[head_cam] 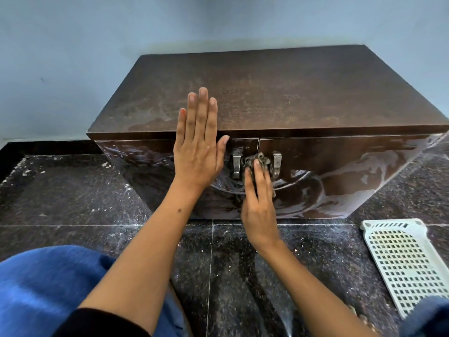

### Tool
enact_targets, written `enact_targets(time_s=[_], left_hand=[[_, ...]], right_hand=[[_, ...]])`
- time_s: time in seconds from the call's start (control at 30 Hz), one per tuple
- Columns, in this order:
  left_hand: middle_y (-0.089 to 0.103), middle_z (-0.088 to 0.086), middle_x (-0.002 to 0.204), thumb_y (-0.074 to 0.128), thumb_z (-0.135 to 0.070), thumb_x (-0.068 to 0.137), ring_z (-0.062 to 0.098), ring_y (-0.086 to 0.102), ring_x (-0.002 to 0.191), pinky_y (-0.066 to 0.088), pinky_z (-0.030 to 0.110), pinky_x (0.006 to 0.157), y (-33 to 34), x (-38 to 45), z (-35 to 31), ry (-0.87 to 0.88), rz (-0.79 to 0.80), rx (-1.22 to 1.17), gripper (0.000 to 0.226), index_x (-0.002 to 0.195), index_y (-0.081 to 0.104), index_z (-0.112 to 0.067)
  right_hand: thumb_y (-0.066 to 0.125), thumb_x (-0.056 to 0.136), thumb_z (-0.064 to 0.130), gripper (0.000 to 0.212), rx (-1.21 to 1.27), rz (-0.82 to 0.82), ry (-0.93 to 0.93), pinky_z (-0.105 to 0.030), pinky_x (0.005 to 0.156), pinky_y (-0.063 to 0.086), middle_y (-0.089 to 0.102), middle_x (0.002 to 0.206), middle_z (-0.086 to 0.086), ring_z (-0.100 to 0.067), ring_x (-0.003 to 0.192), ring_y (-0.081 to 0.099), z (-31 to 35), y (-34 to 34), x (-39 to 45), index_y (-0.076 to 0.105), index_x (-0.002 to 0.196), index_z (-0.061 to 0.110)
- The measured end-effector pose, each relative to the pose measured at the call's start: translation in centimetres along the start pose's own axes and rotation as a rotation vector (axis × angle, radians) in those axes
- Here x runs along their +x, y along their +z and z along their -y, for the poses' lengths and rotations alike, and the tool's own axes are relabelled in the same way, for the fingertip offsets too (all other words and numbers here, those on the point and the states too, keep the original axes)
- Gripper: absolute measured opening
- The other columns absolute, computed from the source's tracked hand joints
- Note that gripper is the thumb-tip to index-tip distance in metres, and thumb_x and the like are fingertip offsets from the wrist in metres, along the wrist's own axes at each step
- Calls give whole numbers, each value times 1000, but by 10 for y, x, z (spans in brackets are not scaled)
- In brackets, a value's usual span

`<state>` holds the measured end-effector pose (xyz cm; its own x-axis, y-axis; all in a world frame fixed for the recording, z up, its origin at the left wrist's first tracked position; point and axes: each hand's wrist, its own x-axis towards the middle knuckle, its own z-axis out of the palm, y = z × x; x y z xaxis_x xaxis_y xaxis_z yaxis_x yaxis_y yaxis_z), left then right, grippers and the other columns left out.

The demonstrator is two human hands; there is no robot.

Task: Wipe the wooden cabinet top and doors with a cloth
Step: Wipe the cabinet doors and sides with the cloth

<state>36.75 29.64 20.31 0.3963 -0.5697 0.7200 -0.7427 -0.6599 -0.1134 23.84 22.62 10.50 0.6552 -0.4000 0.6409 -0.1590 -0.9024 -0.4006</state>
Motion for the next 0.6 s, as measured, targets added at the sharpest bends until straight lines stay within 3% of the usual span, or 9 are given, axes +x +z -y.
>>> enact_targets(time_s=[0.07, 0.2, 0.3, 0.5, 0.6], left_hand=[[28, 23, 151, 27, -33, 99, 38, 24, 141, 14, 44, 117, 1, -1, 0, -1, -8, 9, 57, 144, 33, 2], [47, 21, 139, 35, -33, 97, 38, 46, 127, 26, 45, 109, 3, 0, -2, -26, -16, 13, 48, 128, 54, -2], [53, 19, 133, 37, -33, 96, 37, 53, 117, 29, 45, 104, 5, 0, -3, -38, -14, 0, 44, 121, 58, -3], [47, 20, 140, 37, -33, 96, 37, 45, 129, 25, 45, 111, 0, 0, -7, -77, 21, -44, 48, 128, 53, -1], [45, 19, 141, 31, -36, 98, 36, 39, 134, 22, 45, 115, -9, 2, -11, -125, 98, -38, 54, 134, 48, 0]], right_hand=[[55, 80, -20, 60, 30, 18, 18, -48, 112, 26, 32, 146, -26, -38, 138, 27, -1, -2, -8, 40, 136, -9], [50, 87, -14, 49, 115, -98, 9, -48, 113, 27, 29, 144, -30, -35, 138, 24, 3, -7, 6, 39, 135, -11], [47, 90, -11, 47, 107, -134, -28, -44, 117, 21, 26, 145, -28, -36, 140, 21, 5, -5, 20, 37, 136, -10], [57, 78, -21, 62, 11, 17, 4, -47, 112, 26, 32, 146, -26, -35, 138, 24, -3, -1, -6, 41, 136, -8], [53, 81, -20, 57, 58, -5, 8, -50, 111, 28, 31, 145, -29, -35, 138, 22, 2, -4, -5, 40, 135, -11]])
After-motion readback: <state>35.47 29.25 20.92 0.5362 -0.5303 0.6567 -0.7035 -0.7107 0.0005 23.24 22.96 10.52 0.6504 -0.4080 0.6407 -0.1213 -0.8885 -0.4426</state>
